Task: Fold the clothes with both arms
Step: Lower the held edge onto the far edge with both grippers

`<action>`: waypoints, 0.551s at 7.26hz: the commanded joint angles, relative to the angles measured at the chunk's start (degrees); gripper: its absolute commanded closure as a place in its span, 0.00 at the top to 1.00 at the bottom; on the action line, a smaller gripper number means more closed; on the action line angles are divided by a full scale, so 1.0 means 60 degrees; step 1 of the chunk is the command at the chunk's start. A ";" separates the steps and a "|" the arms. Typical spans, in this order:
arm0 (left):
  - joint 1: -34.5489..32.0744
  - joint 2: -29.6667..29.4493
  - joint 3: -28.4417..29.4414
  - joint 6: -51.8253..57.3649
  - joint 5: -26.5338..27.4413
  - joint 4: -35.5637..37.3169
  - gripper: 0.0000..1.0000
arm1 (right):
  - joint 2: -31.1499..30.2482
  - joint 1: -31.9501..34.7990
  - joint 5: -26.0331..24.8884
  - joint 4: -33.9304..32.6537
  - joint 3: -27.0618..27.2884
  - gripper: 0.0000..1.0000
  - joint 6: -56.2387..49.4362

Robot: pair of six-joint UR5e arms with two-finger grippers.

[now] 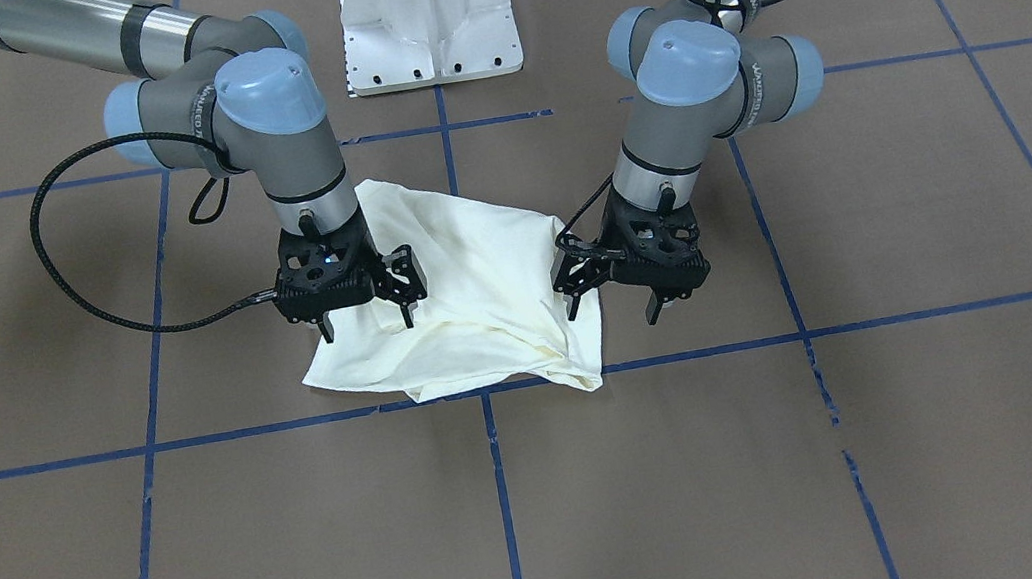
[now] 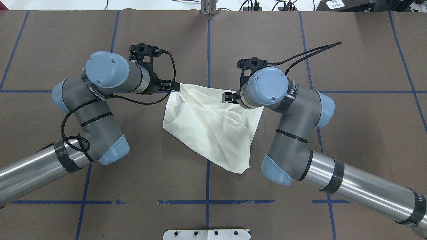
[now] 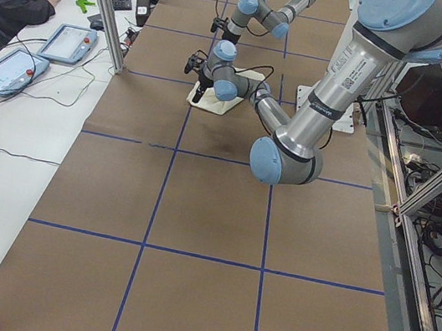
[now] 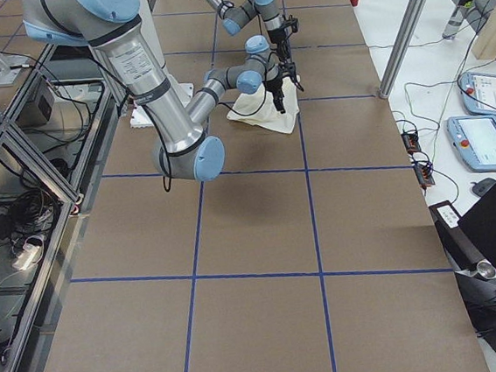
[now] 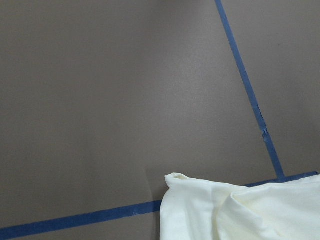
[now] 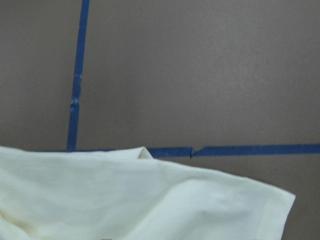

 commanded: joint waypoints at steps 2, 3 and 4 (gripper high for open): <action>0.0002 0.0024 0.0006 -0.0049 0.0000 0.0000 1.00 | -0.0835 -0.0512 0.0042 0.1653 0.0084 0.75 0.0337; -0.0013 0.0024 -0.0008 -0.0049 0.0000 0.0000 1.00 | -0.0850 -0.0599 0.0028 0.1654 0.0085 0.73 0.0352; -0.0013 0.0024 -0.0008 -0.0049 0.0000 0.0000 1.00 | -0.0879 -0.0702 -0.0031 0.1639 0.0085 0.70 0.0352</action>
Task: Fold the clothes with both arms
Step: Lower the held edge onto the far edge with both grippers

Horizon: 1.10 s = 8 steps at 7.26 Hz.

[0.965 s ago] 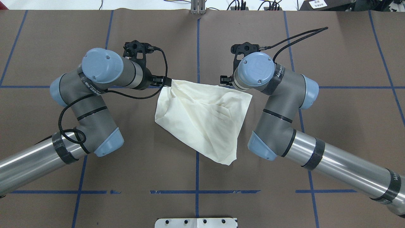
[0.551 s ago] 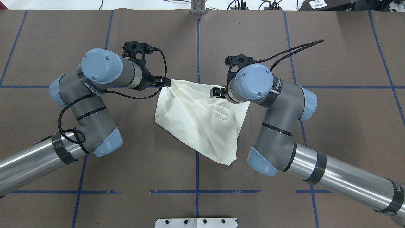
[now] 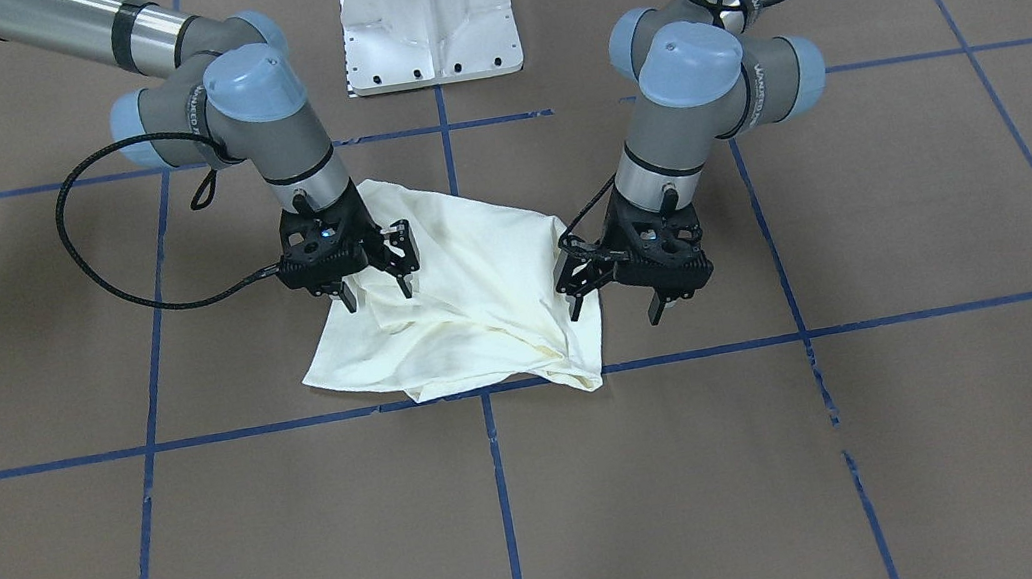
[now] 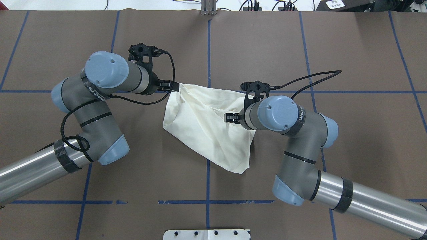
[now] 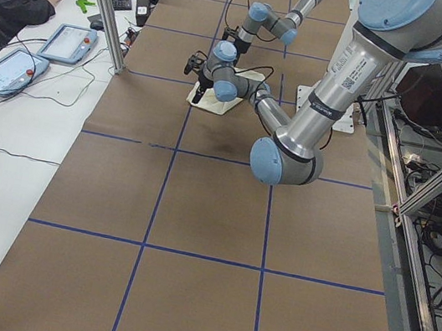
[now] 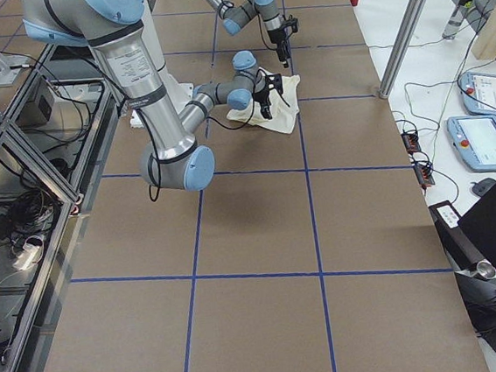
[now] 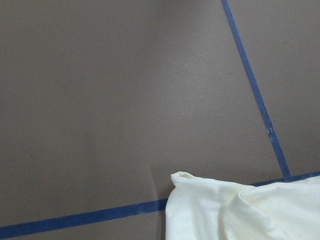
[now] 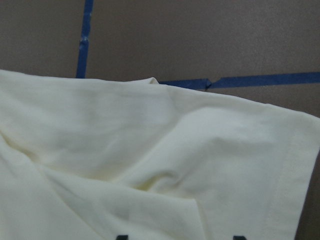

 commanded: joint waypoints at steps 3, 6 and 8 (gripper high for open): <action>-0.0004 0.0062 -0.0022 -0.0093 0.0000 -0.0015 1.00 | -0.0101 -0.0155 -0.0078 0.0028 0.0005 0.09 0.0009; 0.0010 0.0062 -0.0080 -0.0182 0.0000 -0.0015 1.00 | -0.0057 -0.0068 -0.0107 -0.0074 0.0064 0.00 0.0344; 0.0025 0.0062 -0.0080 -0.0182 0.0000 -0.0015 1.00 | -0.0027 0.0544 -0.0035 -0.0089 0.0006 0.00 0.0332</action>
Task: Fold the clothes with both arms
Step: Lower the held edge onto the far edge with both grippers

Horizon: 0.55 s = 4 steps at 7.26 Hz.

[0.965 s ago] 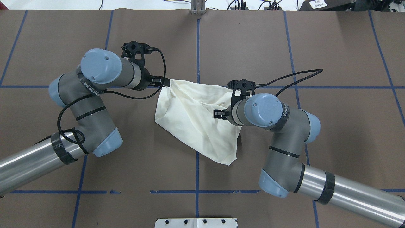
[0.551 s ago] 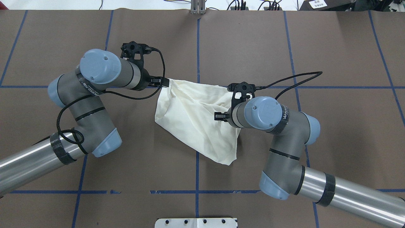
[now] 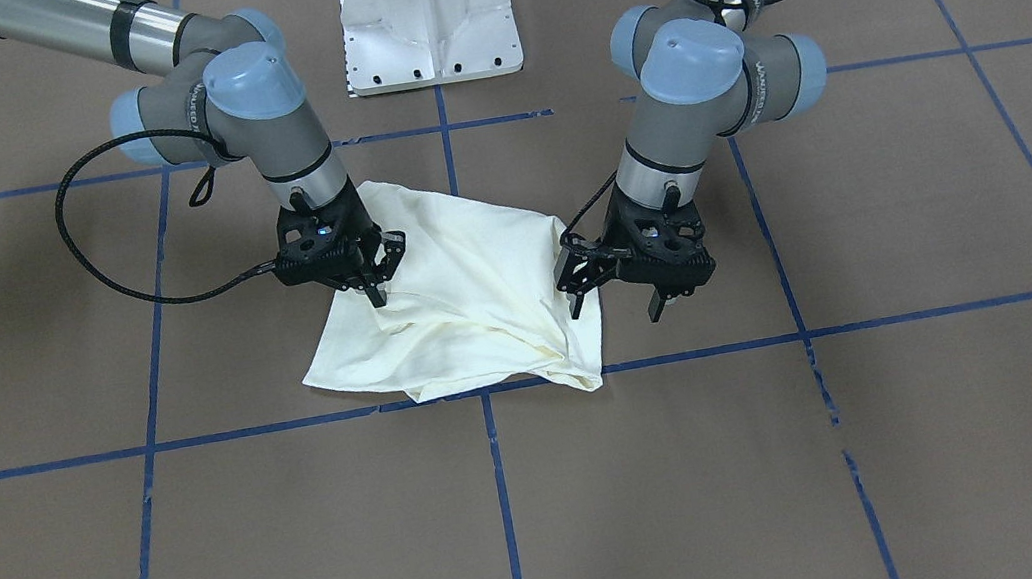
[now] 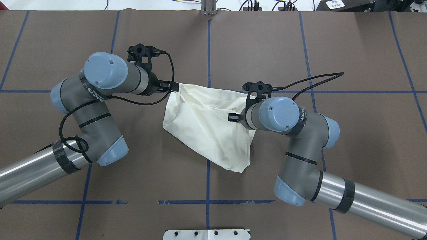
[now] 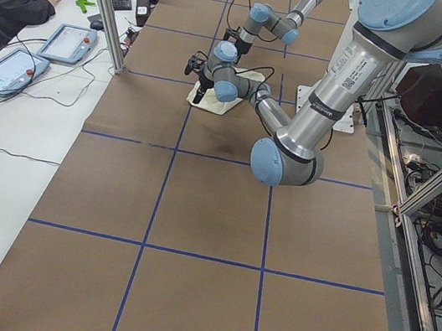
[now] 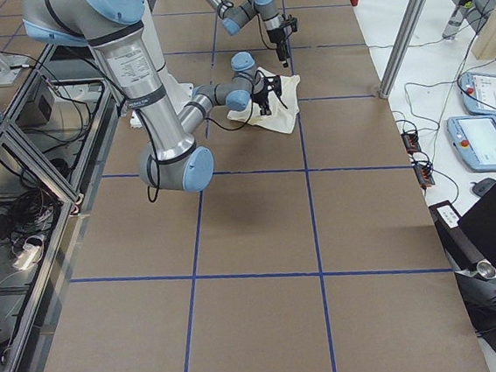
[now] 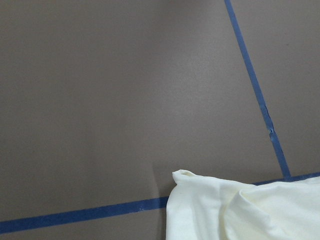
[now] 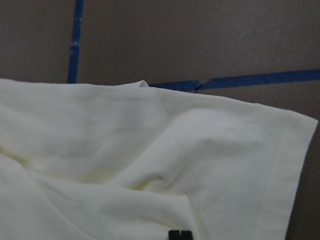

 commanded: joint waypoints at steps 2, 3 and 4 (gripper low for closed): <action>0.0049 0.0000 -0.0003 -0.0003 0.0000 0.0000 1.00 | 0.0058 0.1006 0.0094 0.0003 -0.0338 0.00 0.0002; 0.0049 0.0000 -0.0003 -0.0003 0.0000 0.0000 1.00 | 0.0102 0.1096 0.0095 0.0017 -0.0500 0.00 0.0017; 0.0049 0.0000 -0.0003 -0.0003 -0.0014 -0.0015 1.00 | 0.0175 0.1097 0.0095 0.0046 -0.0501 0.19 0.0017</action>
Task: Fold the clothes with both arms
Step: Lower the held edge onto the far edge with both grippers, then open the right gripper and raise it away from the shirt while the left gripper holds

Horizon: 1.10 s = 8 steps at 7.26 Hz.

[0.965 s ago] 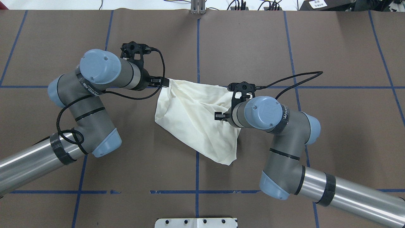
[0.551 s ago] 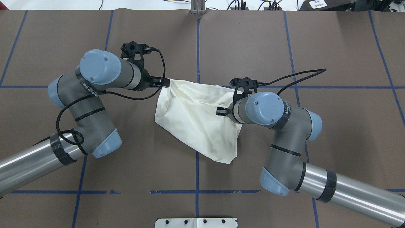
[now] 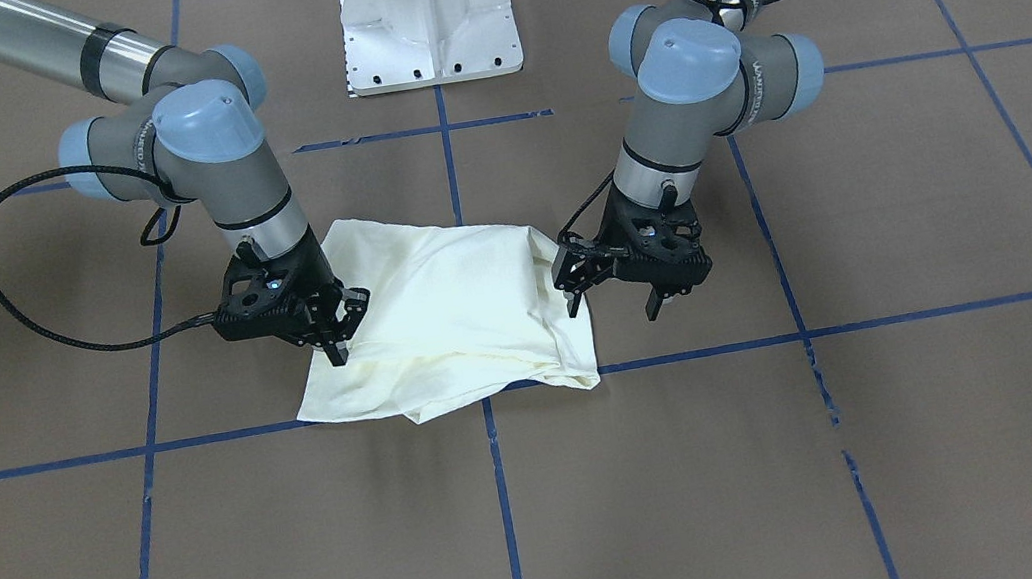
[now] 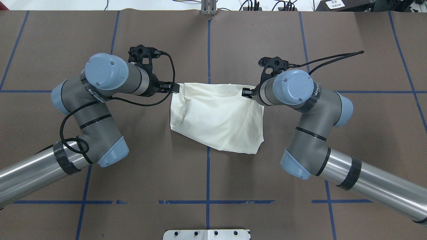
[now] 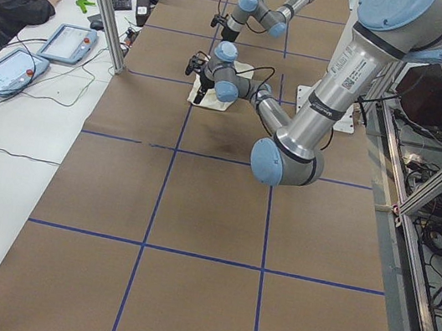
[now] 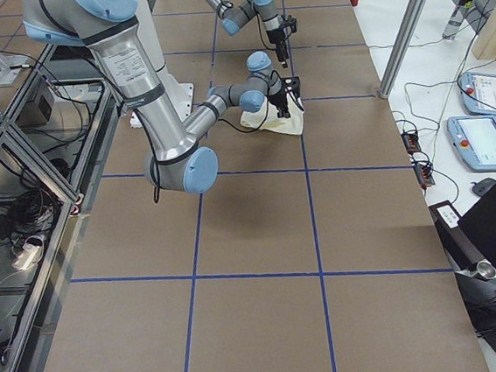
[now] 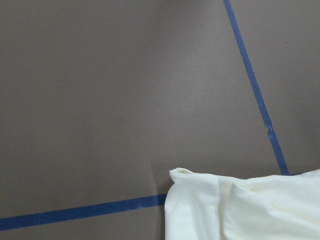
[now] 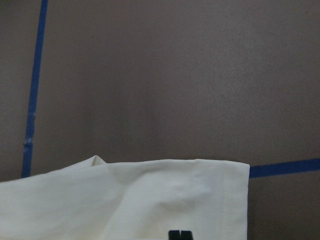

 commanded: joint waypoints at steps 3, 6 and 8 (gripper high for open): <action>0.0690 0.0204 -0.0277 -0.1237 -0.0026 -0.1908 1.00 | 0.0558 0.1052 0.1339 -0.0044 -0.0036 1.00 -0.0171; 0.1396 0.0701 -0.0162 -0.2724 0.0047 -0.4121 1.00 | 0.0543 0.1439 0.1966 -0.0030 0.0052 1.00 -0.0288; 0.1499 0.0718 0.0013 -0.2710 0.0395 -0.4868 1.00 | 0.0486 0.1483 0.1966 -0.0015 0.0110 1.00 -0.0288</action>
